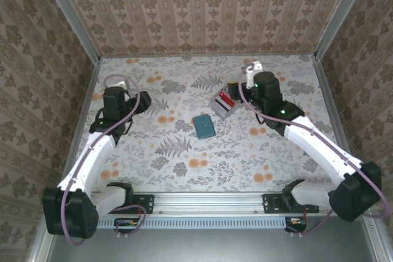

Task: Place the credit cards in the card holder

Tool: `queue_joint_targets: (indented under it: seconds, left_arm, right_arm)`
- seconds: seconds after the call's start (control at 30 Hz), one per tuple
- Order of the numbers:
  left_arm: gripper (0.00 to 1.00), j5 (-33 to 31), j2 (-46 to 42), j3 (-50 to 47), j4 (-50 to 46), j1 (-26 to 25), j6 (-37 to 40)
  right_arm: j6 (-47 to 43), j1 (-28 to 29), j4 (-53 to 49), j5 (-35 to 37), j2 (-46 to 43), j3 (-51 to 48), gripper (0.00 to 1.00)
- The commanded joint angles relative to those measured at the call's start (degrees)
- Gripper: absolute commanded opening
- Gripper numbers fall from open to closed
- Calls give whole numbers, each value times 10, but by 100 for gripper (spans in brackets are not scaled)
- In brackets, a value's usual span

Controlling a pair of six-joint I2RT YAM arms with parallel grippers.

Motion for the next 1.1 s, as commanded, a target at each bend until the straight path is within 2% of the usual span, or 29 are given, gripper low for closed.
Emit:
queue_joint_targets:
  seconds: [0.0, 0.13, 0.2, 0.27, 0.37, 0.47, 0.5, 0.7, 0.8, 0.97, 1.07]
  left_arm:
    - [98, -71, -27, -47, 11, 42, 11]
    - [100, -104, -43, -81, 37, 88, 34]
    - [100, -133, -41, -95, 60, 93, 70]
    - [100, -139, -43, -126, 113, 93, 121]
    - [100, -144, -54, -189, 220, 93, 174]
    - [100, -143, -47, -244, 324, 93, 212]
    - [100, -145, -35, -252, 346, 93, 221]
    - [100, -160, 48, -268, 449, 94, 245]
    - [100, -166, 102, -271, 522, 97, 254]
    - [100, -119, 193, -249, 596, 97, 266]
    - [100, -87, 235, -230, 598, 88, 287]
  right_arm:
    - [55, -53, 38, 75, -12, -77, 87]
    - [72, -101, 155, 218, 5, -174, 90]
    - [26, -115, 238, 257, 21, -224, 90]
    - [17, -131, 264, 278, 46, -244, 91]
    - [13, -145, 293, 269, 69, -268, 91]
    - [-33, -148, 458, 234, 82, -337, 92]
    - [-46, -149, 493, 224, 88, -347, 100]
    - [-78, -151, 573, 154, 158, -348, 100]
    - [-69, -164, 564, 124, 153, -349, 100]
    - [-69, -174, 595, 87, 148, -371, 100]
    - [-64, -187, 595, 49, 150, -373, 100]
